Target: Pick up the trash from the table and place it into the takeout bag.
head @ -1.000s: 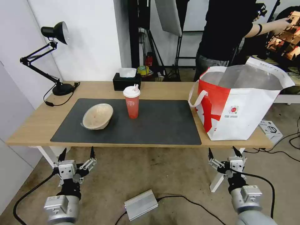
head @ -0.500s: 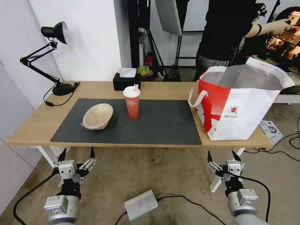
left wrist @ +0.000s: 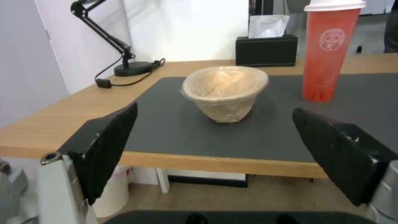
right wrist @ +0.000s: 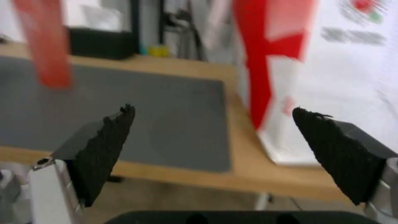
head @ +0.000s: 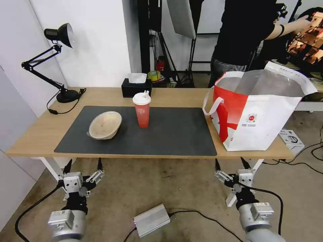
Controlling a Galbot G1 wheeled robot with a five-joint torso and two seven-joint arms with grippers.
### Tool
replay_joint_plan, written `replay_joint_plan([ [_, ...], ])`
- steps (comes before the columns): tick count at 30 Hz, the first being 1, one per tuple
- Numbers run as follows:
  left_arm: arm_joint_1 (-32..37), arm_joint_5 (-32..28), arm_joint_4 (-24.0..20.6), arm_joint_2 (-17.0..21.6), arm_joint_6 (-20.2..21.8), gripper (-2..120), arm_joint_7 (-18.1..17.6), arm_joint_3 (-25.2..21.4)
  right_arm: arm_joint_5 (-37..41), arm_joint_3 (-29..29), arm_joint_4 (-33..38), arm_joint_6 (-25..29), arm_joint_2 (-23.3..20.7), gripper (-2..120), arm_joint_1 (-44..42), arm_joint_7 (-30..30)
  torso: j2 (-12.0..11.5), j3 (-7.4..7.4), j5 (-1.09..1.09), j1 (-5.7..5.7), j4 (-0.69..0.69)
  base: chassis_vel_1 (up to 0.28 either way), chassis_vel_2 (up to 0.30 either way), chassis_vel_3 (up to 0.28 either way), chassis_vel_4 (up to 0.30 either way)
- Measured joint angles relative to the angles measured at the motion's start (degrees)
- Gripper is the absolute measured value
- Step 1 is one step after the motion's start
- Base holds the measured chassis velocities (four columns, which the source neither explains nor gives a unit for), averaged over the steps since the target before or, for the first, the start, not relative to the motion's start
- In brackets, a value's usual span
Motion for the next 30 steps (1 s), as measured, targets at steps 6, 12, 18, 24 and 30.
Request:
replay_joint_plan([
  [6, -0.43, -0.04, 0.31, 0.83, 0.01, 100, 0.03, 0.39, 4.38, -2.37, 1.83, -0.86, -4.31, 99, 3.92, -2.42, 0.00, 0.00, 0.00, 0.00, 0.00, 0.000, 0.000, 0.000, 0.000],
  [12, -0.48, -0.07, 0.20, 0.85, 0.10, 100, 0.04, 0.40, 9.16, -4.54, 1.78, -3.58, -7.60, 100, 9.81, -3.98, 0.00, 0.01, 0.01, 0.00, 0.00, 0.000, 0.000, 0.000, 0.000],
  [18, -0.59, -0.06, 0.04, 0.61, 0.18, 100, 0.09, 0.41, 16.21, -8.33, 0.74, -6.49, -11.29, 100, 18.16, -4.64, 0.00, 0.01, 0.00, 0.01, 0.00, 0.000, 0.000, 0.000, 0.000],
  [24, -0.95, 0.21, 0.42, 0.22, 0.22, 100, 0.21, 0.43, 21.81, -14.24, -3.10, -8.10, -15.00, 100, 29.28, -5.02, 0.00, 0.01, 0.00, 0.00, -0.01, 0.000, 0.000, 0.000, 0.000],
  [30, -1.28, 0.86, 1.16, -0.06, 0.24, 100, 0.39, 0.24, 25.94, -23.52, -9.62, -10.81, -16.45, 100, 44.42, -5.23, -0.01, 0.01, 0.00, 0.02, 0.02, 0.000, 0.000, 0.000, 0.000],
])
